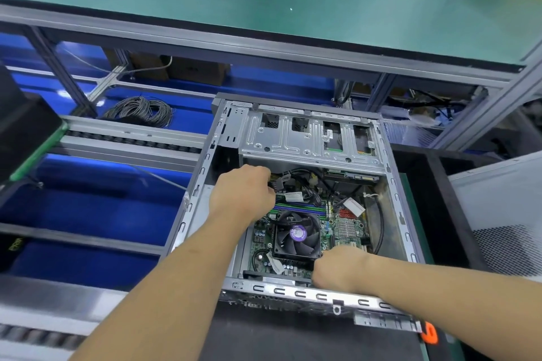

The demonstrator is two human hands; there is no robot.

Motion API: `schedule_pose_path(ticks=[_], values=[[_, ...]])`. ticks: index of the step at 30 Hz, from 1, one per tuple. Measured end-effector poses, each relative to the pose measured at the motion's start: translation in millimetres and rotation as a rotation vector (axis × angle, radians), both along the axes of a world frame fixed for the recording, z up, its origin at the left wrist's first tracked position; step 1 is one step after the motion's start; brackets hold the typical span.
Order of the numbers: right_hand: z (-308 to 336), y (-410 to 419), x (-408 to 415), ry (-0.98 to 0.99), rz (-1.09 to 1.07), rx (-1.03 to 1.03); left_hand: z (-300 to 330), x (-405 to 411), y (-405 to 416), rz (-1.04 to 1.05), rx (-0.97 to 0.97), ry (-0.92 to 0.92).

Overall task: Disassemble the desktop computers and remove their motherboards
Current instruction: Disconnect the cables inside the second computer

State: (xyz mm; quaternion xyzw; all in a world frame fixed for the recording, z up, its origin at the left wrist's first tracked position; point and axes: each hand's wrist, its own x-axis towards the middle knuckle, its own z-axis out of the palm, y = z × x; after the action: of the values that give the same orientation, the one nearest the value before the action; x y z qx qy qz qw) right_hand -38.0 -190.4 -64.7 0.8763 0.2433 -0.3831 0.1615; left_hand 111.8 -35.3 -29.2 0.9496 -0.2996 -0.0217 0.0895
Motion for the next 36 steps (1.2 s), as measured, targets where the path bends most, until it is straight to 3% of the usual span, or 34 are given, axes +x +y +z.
schedule_pose_path(ticks=[6, 20, 36], values=[[-2, -4, 1, 0.008, -0.012, 0.052, 0, -1, 0, 0.006, 0.002, -0.015], [7, 4, 0, -0.006, 0.091, -0.051, -1, -1, -1, 0.008, -0.007, -0.020], [5, 1, 5, 0.113, -0.010, 0.056, -1, -2, -1, 0.014, -0.009, -0.035]])
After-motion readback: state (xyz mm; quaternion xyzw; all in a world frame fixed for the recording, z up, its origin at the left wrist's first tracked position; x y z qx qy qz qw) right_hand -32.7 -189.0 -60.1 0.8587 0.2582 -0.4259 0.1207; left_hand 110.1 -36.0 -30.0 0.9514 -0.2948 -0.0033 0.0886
